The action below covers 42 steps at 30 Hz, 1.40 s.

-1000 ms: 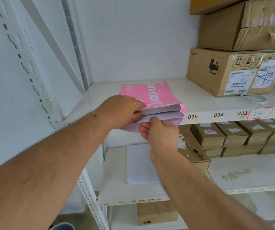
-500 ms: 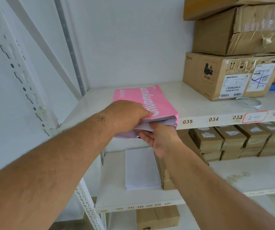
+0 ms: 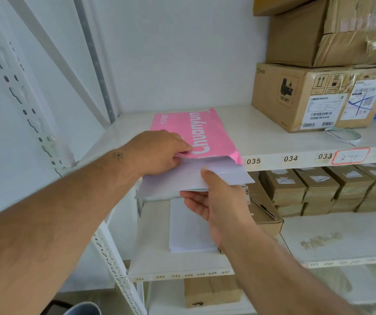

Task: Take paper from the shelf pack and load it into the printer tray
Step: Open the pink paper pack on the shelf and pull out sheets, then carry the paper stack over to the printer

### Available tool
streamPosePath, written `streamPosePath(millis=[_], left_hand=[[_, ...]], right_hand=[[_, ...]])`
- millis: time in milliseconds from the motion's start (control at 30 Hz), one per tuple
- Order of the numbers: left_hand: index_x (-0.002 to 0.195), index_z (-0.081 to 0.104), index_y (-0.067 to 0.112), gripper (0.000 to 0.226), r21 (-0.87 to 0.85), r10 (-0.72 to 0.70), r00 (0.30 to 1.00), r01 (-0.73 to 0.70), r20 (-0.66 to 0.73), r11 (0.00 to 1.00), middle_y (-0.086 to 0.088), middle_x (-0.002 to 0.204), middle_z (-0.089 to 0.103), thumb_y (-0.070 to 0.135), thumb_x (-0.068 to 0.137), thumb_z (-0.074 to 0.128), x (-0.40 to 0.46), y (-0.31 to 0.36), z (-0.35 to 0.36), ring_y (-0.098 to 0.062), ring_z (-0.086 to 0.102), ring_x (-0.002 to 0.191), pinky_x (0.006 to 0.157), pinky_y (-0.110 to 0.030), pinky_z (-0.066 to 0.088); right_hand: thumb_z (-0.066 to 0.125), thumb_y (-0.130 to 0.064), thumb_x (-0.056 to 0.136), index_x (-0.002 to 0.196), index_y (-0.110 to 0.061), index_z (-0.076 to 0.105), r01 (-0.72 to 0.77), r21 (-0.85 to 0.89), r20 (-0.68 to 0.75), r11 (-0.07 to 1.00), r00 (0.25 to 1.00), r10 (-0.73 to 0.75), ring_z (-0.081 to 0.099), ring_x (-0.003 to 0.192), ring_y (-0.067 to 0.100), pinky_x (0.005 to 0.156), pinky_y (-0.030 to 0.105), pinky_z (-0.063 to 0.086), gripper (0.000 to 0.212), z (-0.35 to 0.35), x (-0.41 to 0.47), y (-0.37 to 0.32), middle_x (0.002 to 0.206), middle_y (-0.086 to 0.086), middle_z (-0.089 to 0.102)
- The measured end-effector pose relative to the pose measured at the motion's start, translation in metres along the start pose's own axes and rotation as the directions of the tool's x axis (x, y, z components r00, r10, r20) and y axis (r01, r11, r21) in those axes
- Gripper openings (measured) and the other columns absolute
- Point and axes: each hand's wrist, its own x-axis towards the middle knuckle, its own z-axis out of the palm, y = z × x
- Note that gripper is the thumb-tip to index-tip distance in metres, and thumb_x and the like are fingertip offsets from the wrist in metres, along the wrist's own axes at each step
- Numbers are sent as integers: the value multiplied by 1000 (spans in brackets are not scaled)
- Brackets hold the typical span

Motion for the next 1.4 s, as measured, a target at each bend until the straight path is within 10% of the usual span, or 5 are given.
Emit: streamPosePath(millis=[700, 967, 1167, 1300, 1400], left_hand=[[135, 66, 33, 37, -40, -35, 999, 34, -29, 999, 2, 133, 69, 34, 99, 57, -9, 0, 2, -26, 62, 121, 98, -36, 50], [131, 69, 32, 35, -47, -37, 998, 35, -47, 998, -1, 132, 70, 33, 98, 57, -7, 2, -1, -28, 62, 122, 98, -37, 50], [145, 59, 26, 49, -274, -157, 987, 142, -31, 951, -6, 153, 54, 15, 97, 58, -25, 1, 9, -29, 51, 140, 114, -34, 38], [109, 68, 16, 35, -950, -814, 580, 229, -41, 211, -7, 118, 69, 37, 81, 66, -111, 18, 27, -28, 65, 100, 83, -34, 47], [109, 76, 16, 65, -679, -186, 802, 328, 567, -657, -8, 112, 76, 74, 84, 59, -182, 80, 47, -32, 74, 105, 88, -44, 52]], right_hand=[[72, -14, 93, 70, -16, 58, 136, -23, -369, 990, 920, -135, 64, 56, 15, 72, 41, 65, 27, 24, -4, 7, 70, -2, 63], [76, -16, 89, 89, -23, 76, 273, -59, -300, 960, 912, -278, 78, 70, 14, 53, 29, 61, 8, -15, -94, 19, 82, -7, 82], [73, -20, 92, 106, -45, 75, 418, -186, -186, 889, 873, -450, 79, 94, 14, 83, 51, 63, 28, -56, -164, 27, 101, -12, 82], [72, -19, 94, 100, -48, 78, 450, -180, -136, 875, 870, -475, 78, 100, 15, 96, 53, 58, 30, -71, -183, 35, 104, -9, 83], [72, -19, 95, 109, -35, 76, 418, -181, -136, 890, 886, -443, 78, 102, 16, 96, 54, 58, 22, -79, -178, 52, 107, -7, 82]])
